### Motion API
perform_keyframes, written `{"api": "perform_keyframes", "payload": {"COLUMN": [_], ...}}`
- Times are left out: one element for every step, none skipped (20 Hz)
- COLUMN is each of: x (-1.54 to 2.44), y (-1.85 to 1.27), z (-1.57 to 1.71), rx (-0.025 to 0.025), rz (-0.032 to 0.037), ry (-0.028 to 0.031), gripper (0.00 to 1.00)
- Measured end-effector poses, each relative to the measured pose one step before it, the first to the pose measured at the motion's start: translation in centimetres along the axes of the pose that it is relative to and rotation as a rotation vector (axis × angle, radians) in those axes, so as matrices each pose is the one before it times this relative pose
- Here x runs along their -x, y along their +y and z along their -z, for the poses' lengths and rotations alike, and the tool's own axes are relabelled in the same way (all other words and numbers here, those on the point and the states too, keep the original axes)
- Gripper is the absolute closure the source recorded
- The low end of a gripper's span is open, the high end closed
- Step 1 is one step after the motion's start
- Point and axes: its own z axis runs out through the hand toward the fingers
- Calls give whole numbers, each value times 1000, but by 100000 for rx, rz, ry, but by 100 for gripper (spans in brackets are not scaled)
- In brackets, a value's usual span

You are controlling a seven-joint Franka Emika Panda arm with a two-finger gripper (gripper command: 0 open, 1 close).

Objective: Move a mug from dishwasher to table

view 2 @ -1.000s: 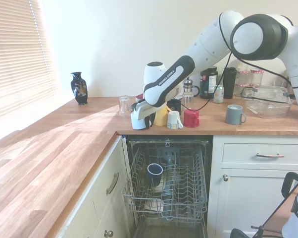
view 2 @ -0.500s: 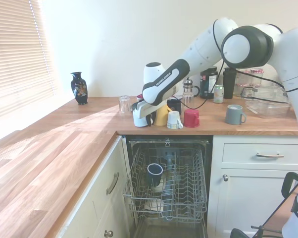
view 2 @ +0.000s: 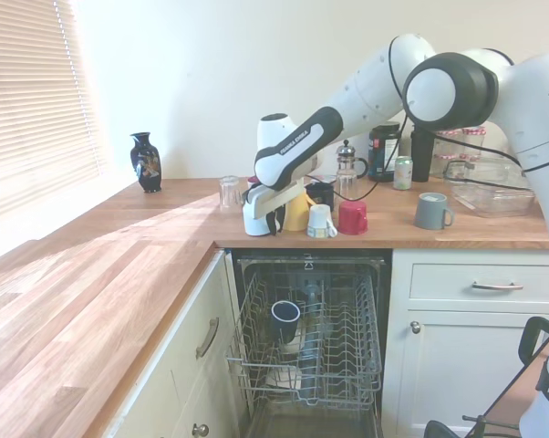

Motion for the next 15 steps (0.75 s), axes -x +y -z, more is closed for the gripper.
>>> {"api": "perform_keyframes", "payload": {"x": [67,27,28,59,127,203,289,330,350,413,501,699,1036,1432,1713], "y": [-57,-16,0,20,78,135,217,301,367,362,354,346,344,306,340], "z": [-13,-20,-33,-14,10,23,227,638,1098,1505,1812,1727,1478,974,506], "rx": [63,78,-60,-253,-240,-187,-291,-758,-1170,-1085,-1105,-720,-391,-203,153], "rz": [-30,-286,-355,-539,-619,-739,-697,-509,-574,-499,-543,-498,-294,127,216], "ry": [180,382,402,817,817,439,700,1178,1232,1254,1325,959,276,-1058,-1623], "gripper": [0,0,0,0,0,0,0,0,0,0,0,0,0,0,0]}}
